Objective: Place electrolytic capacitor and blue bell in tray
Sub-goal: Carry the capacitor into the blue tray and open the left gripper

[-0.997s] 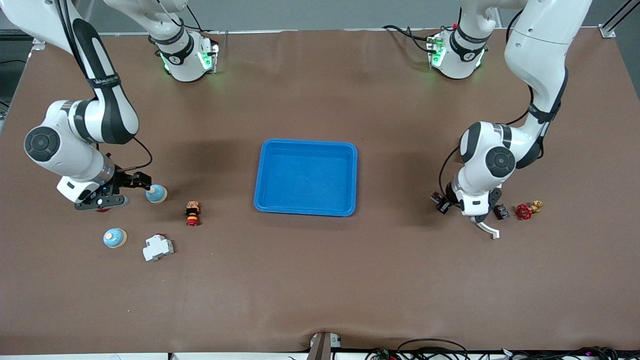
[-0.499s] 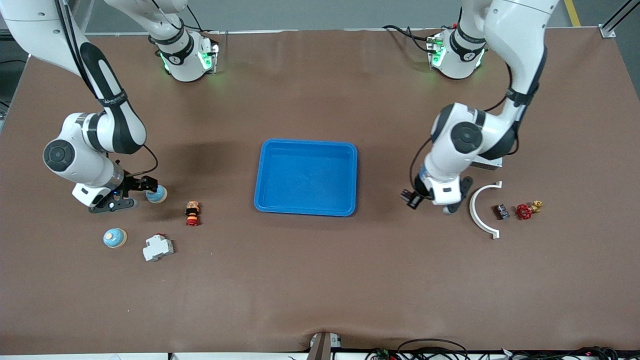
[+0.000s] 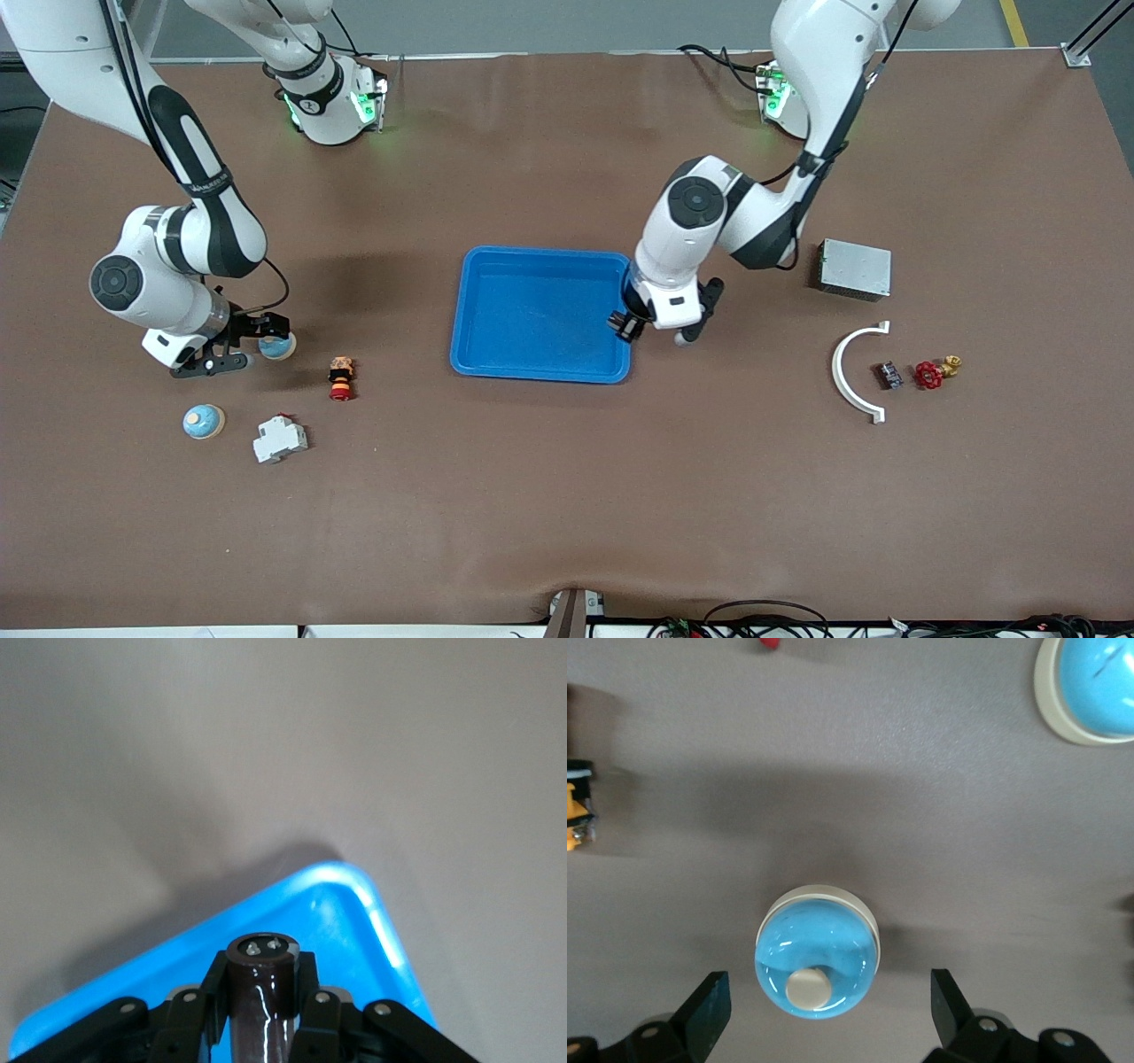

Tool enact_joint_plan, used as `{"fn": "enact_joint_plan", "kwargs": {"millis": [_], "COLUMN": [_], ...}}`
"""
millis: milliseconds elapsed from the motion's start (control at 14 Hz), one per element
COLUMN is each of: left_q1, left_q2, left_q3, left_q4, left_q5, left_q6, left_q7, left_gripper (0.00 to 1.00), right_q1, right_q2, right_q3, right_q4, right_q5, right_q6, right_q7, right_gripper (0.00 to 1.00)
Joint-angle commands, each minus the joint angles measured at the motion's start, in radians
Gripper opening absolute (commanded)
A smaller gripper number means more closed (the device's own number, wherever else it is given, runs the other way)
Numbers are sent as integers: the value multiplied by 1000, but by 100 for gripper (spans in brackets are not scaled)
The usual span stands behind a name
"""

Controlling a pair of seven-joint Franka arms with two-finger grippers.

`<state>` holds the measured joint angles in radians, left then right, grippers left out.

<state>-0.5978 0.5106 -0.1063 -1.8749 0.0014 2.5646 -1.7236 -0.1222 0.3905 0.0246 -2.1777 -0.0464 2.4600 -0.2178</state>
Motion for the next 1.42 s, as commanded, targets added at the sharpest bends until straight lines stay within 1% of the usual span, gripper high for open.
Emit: {"fn": "enact_joint_plan", "kwargs": {"millis": [0,71,427,499,570,641,784,926,1140,1211,1282,1353], "left_q1": [-51,-60,-108,-108,-109,-117,-109,-96,-10,25,59,94], "left_q2": [74,89,89,89,89,89,80,43,-6,-18,-36,-55], "left_q3": [14,14,11,10,11,16,17,22,28,28,27,27], "left_q4": [36,34,39,39,37,37,42,46,146,172,175,166], "left_q5": [15,15,14,14,14,15,15,18,46,55,83,106], "left_q6": [-26,-44,-124,-127,-129,-130,-135,-170,-352,-395,-417,-432], "left_q7": [-60,-62,-71,-74,-76,-76,-74,-67,-62,-45,-21,11], "left_gripper": [0,0,0,19,77,100,100,100,100,100,100,100], "right_q1": [-4,-2,1,1,3,3,7,9,7,7,6,6], "right_q2": [25,28,44,44,47,50,74,80,90,90,90,90], "right_q3": [5,5,5,5,6,6,6,6,6,5,5,5], "right_q4": [9,9,12,13,13,18,38,41,39,39,39,38], "right_q5": [16,16,16,16,16,16,16,16,16,16,16,16], "right_q6": [5,5,5,5,7,7,7,14,28,28,25,23], "right_q7": [0,0,0,0,0,0,0,-2,-3,-5,-6,-6], "right_gripper": [100,100,100,100,100,100,100,100,100,100,100,98]}}
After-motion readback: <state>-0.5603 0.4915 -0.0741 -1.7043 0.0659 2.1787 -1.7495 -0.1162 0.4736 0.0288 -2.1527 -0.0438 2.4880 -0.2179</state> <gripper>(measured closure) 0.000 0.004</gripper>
